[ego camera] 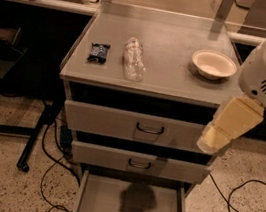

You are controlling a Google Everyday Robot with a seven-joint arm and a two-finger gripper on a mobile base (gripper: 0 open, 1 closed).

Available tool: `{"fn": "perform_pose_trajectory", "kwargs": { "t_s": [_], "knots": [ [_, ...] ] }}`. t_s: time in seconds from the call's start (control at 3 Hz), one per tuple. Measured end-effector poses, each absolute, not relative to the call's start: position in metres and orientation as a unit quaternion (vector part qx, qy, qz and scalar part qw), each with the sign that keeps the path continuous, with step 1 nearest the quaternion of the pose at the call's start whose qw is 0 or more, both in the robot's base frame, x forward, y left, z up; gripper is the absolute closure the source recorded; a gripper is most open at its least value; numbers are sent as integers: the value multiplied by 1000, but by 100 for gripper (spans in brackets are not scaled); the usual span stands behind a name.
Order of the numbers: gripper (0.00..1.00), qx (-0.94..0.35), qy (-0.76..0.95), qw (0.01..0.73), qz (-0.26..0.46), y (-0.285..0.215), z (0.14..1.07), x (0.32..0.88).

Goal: Place water bottle into bottom drawer

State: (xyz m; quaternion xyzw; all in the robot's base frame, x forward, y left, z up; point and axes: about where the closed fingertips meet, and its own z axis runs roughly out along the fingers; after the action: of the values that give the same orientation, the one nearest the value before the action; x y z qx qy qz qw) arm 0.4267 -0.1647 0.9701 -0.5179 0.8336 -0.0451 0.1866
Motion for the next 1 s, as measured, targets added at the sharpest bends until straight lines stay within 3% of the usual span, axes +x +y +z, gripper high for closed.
{"fn": "perform_pose_trajectory", "kwargs": {
  "t_s": [0.67,1.0],
  "knots": [
    [0,-509,838,191,-44,-145,969,439],
    [0,-505,849,148,-41,-98,938,494]
  ]
}}
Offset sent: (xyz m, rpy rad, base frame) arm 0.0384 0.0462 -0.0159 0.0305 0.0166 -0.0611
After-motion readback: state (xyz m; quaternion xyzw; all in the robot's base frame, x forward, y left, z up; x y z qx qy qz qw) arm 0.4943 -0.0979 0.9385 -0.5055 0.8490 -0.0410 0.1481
